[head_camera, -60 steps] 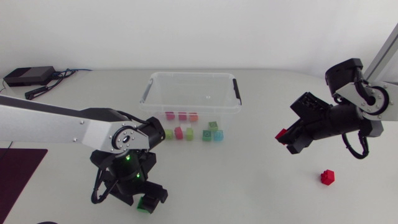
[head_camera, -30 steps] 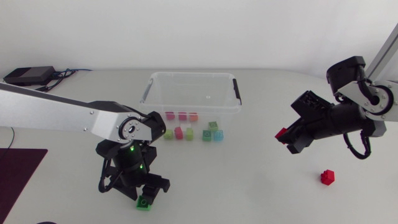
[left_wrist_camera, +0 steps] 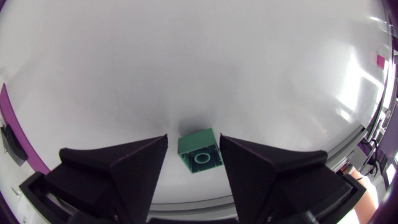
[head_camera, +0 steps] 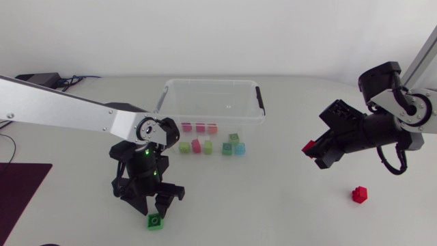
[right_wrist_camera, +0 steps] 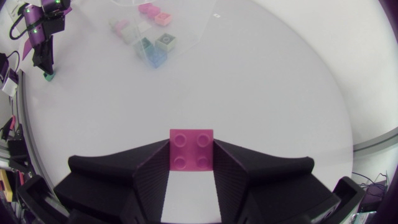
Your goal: Pick up the duplo bricks and place them in the container
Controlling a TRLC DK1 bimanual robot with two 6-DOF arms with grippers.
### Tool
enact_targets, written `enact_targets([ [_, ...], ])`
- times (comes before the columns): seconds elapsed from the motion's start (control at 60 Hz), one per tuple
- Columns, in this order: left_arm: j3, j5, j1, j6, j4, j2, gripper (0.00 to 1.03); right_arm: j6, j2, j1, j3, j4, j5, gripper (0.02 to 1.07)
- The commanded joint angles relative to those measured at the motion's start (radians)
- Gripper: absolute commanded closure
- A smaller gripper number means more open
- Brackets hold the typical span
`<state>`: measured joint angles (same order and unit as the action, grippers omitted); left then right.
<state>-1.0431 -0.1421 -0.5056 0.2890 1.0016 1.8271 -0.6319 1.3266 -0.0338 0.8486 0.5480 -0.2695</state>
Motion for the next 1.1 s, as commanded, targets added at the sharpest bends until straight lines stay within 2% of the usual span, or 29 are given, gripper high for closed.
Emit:
enact_targets([
  [0.0, -0.028, -0.004, 0.001, 0.033, 0.031, 0.024, 0.44, -0.002, 0.000, 0.000, -0.034, -0.010, -0.010, 0.87],
  [0.117, -0.023, -0.016, -0.005, 0.033, 0.035, 0.031, 0.44, -0.014, 0.002, 0.009, -0.040, -0.011, -0.010, 0.87],
  [0.233, -0.008, -0.016, -0.048, 0.035, 0.031, 0.008, 0.44, -0.022, 0.010, 0.020, -0.043, -0.019, -0.017, 0.87],
  [0.267, -0.003, -0.016, -0.065, 0.035, 0.025, 0.003, 0.47, -0.022, 0.013, 0.020, -0.046, -0.026, -0.017, 0.87],
  [0.583, 0.026, -0.014, -0.125, 0.035, 0.005, 0.004, 0.49, -0.037, 0.023, 0.035, -0.043, -0.036, -0.022, 0.86],
  [0.8, 0.022, -0.004, -0.090, 0.035, 0.005, 0.009, 0.49, -0.040, 0.033, 0.037, -0.057, -0.053, -0.023, 0.86],
  [0.9, 0.022, -0.004, -0.102, 0.035, 0.009, -0.005, 0.49, -0.040, 0.033, 0.035, -0.057, -0.053, -0.023, 0.86],
  [1.083, 0.026, 0.064, -0.149, 0.035, 0.002, -0.019, 0.48, -0.042, 0.025, 0.038, -0.065, -0.053, -0.023, 0.86],
])
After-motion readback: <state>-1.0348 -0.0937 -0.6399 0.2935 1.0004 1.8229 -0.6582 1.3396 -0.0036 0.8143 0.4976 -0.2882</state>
